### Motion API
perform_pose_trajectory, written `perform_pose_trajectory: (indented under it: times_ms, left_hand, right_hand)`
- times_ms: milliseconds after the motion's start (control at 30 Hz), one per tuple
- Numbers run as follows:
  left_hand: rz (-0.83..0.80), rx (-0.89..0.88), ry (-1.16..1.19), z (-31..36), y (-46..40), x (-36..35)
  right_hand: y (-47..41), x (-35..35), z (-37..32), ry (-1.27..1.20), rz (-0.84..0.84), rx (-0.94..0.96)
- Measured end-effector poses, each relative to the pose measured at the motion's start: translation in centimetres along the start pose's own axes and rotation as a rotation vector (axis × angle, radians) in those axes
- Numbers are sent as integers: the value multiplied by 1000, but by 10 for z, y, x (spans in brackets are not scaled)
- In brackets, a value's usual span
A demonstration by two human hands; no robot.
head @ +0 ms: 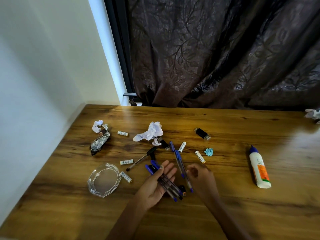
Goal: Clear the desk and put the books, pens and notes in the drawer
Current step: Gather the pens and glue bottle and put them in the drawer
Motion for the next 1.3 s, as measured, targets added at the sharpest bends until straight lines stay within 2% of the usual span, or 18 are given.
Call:
perform_pose_trajectory:
  times_ms: [167, 400, 567, 667, 900, 1067, 1167, 1300]
  left_hand:
    - [42, -10, -28, 5, 5, 7]
    - [44, 0, -22, 4, 5, 8]
    - [50, 7, -14, 2, 3, 5]
    - [56, 7, -12, -1, 0, 3]
    - [2, 2, -30, 0, -2, -4]
    - [72, -24, 73, 4, 3, 4]
    - [111, -51, 104, 10, 7, 12]
    - [120, -52, 125, 14, 10, 16]
  right_hand:
    - [-14, -20, 4, 111, -38, -20]
    - [-13, -17, 8, 136, -40, -72]
    - [-3, 5, -6, -94, 7, -65]
    - [7, 5, -29, -198, -53, 22]
    - [13, -22, -57, -64, -164, 188]
    - [-2, -9, -49, -88, -89, 133]
    - [-20, -11, -32, 35, -5, 93]
    - [-32, -32, -15, 180, -84, 75]
Point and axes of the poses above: each hand's wrist, its own y-axis away from the middle knuckle, its own x-axis out of the back of the hand, z = x × y, the point moved 5 cm from there along -y, towards the middle knuckle, and after that the axes turned 6 degrees about x, right-handed, at the moved point
